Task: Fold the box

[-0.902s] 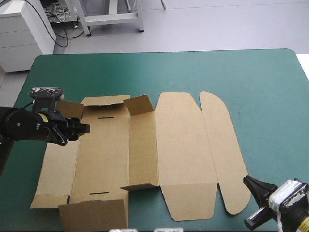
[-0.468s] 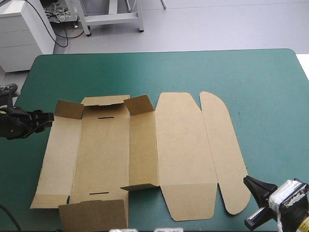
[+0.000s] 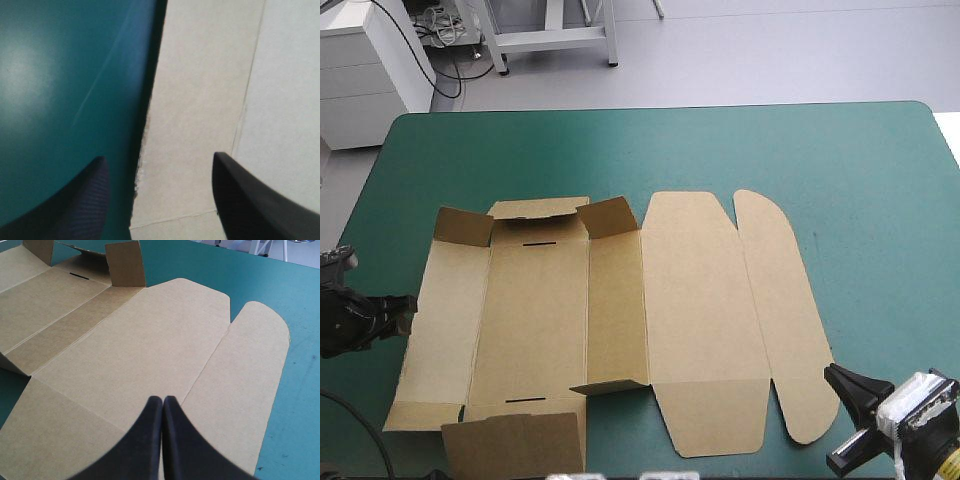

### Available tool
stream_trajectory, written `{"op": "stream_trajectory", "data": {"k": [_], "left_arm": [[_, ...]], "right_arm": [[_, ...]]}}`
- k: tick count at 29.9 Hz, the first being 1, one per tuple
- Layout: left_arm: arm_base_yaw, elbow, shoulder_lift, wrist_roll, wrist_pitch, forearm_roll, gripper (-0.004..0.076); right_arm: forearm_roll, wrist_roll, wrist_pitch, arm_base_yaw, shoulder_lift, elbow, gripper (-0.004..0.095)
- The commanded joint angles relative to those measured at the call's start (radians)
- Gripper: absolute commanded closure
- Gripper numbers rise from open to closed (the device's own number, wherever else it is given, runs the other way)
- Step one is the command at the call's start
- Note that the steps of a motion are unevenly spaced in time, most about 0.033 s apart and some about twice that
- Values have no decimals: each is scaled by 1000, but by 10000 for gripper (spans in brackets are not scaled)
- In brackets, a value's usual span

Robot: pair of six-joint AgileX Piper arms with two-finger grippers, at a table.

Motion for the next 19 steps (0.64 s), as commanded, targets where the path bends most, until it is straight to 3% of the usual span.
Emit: {"op": "stream_trajectory", "data": {"k": [1,19], "left_arm": [[23,-10,-2,37,36,-31,300],[23,-10,184,140,40,-26,300]], "right_arm": [[-11,-2,-79,-7,14,-24,924],[-11,-2,-79,-7,14,-24,924]]}}
